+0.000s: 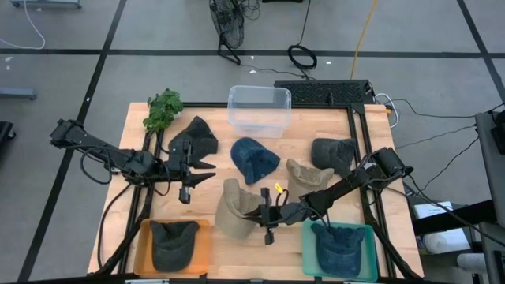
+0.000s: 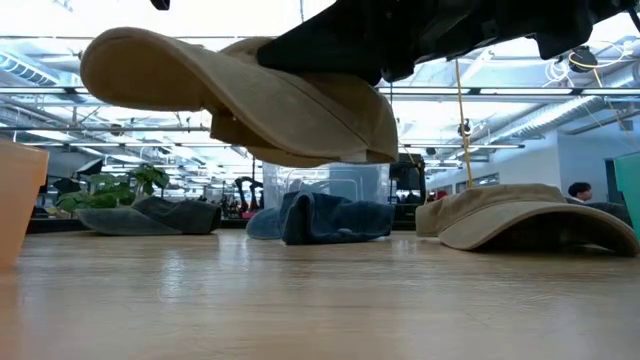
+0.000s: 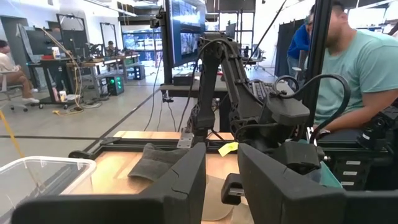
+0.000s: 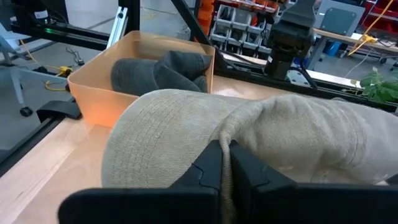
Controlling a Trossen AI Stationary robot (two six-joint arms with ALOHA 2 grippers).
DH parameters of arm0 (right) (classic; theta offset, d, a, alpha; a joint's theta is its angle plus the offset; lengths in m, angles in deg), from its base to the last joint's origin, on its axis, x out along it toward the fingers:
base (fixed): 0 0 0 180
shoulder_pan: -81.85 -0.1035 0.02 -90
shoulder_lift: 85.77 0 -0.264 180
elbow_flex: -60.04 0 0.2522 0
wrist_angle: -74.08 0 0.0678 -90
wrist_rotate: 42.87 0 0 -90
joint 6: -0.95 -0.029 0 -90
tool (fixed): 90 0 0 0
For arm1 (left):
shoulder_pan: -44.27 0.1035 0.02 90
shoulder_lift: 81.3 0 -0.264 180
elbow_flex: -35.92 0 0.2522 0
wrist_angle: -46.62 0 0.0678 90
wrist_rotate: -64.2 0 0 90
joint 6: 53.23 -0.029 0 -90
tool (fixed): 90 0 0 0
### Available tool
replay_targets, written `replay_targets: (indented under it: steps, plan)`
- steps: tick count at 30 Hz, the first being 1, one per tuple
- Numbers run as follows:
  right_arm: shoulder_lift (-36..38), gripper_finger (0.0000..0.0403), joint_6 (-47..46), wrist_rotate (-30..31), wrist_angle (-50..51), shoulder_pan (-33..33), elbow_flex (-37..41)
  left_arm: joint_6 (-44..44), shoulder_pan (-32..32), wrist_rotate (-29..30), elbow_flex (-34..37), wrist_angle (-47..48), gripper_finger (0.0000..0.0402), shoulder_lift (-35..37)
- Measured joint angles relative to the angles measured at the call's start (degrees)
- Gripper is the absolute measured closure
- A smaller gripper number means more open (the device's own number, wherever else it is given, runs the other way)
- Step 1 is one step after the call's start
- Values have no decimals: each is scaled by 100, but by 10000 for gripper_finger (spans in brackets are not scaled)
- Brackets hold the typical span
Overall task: Pick & Place hat
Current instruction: Put the left brown cap into the transparent bin
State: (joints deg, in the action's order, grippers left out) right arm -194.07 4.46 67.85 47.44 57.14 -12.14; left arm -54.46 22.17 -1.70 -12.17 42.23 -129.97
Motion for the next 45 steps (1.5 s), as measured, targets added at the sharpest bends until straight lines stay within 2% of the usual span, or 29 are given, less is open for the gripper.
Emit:
replay_targets:
  steps: [45]
  plan:
    - [-2, 403, -341, 28, 253, 72, 0, -153, 0, 202, 0, 9, 300, -2]
